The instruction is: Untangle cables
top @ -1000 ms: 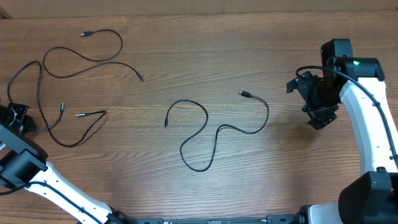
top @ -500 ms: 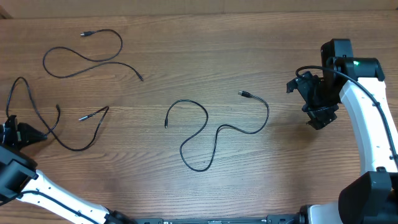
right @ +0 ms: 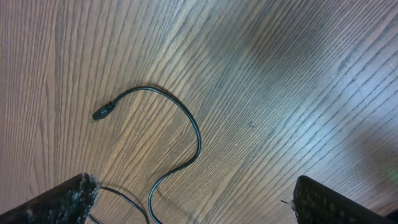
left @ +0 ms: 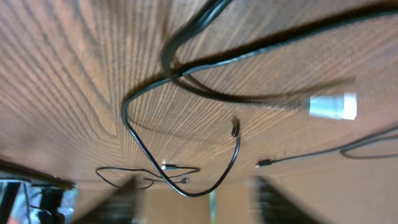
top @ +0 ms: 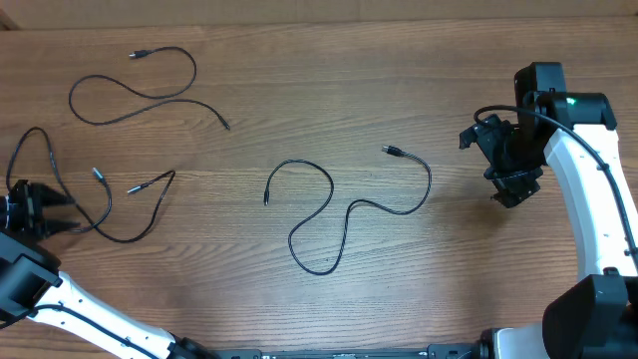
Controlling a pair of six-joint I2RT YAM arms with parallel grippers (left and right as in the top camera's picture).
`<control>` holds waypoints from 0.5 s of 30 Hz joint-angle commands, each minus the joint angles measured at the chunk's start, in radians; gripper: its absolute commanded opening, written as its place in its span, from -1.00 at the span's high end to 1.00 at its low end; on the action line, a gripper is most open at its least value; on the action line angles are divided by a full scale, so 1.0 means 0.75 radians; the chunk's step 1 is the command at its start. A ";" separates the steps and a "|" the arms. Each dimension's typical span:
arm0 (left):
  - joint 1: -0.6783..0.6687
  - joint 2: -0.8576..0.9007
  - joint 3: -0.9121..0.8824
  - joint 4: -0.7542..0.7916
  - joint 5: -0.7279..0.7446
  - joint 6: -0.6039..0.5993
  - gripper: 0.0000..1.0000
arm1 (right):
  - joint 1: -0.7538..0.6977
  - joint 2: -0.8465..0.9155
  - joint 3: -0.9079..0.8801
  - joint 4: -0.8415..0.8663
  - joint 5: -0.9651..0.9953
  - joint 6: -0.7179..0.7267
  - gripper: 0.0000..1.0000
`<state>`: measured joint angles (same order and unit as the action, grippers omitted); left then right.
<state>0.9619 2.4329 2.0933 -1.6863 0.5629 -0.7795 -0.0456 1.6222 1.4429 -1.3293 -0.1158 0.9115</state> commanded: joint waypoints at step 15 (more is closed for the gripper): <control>-0.134 -0.019 -0.001 -0.006 0.577 1.012 -0.86 | -0.003 -0.012 0.022 0.001 0.003 -0.005 -1.00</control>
<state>0.9176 2.4329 2.0930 -1.6871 0.9539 -0.1669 -0.0456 1.6222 1.4429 -1.3293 -0.1158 0.9119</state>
